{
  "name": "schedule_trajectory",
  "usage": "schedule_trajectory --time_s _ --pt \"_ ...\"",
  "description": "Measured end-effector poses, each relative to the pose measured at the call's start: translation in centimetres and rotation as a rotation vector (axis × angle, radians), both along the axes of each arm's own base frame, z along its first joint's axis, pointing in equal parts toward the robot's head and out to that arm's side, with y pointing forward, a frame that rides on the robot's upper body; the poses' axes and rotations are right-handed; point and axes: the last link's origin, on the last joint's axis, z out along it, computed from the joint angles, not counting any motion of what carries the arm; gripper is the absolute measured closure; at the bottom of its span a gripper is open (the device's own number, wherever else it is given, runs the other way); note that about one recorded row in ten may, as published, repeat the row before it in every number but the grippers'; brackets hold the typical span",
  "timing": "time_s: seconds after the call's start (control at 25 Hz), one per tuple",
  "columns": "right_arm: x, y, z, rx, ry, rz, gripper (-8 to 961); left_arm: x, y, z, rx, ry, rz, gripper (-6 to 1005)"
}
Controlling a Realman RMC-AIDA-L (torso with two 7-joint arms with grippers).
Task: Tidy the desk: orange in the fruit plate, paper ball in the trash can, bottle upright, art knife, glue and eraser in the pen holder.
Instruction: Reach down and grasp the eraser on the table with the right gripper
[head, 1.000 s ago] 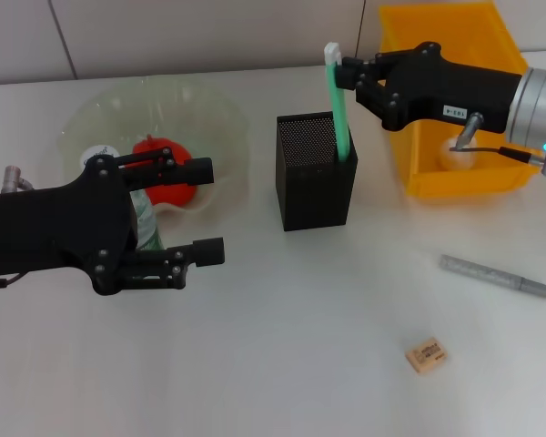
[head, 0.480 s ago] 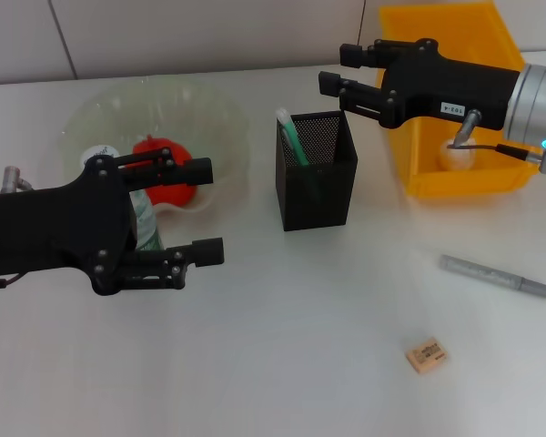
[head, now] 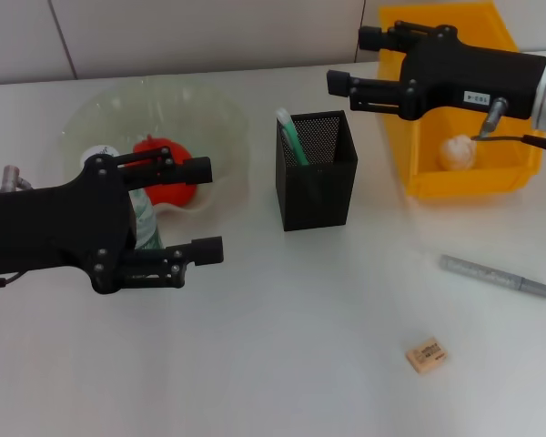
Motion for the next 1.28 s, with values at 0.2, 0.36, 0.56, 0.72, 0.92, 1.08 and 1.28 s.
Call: schedule_trajectory --time_s 0.2,0.36,0.56,0.72,0.92,1.08,1.28 --pt "-0.1 -0.7 0.9 0.001 -0.090 -0.022 186 0.0 0.0 0.0 -0.002 0.005 -0.003 209" --pt "-0.2 -1.3 1.4 -0.005 -0.095 -0.022 186 0.1 0.0 0.1 -0.008 0.004 -0.006 209" --pt "-0.5 -2.4 2.2 -0.071 -0.151 -0.061 187 -0.1 -0.3 0.2 -0.017 -0.003 -0.005 208" --pt "-0.7 -3.3 2.3 -0.125 -0.274 -0.105 187 -0.3 -0.4 0.3 -0.017 0.003 -0.004 208" --pt "-1.3 -4.0 2.5 -0.199 -0.336 -0.152 188 -0.5 -0.6 0.4 -0.029 0.010 -0.015 210" --pt "-1.6 -4.4 2.6 -0.231 -0.378 -0.169 188 -0.1 -1.0 0.3 -0.083 0.029 -0.061 211" --pt "-1.7 -4.9 2.4 -0.267 -0.392 -0.173 189 0.7 -0.8 0.2 -0.129 0.050 -0.101 212"
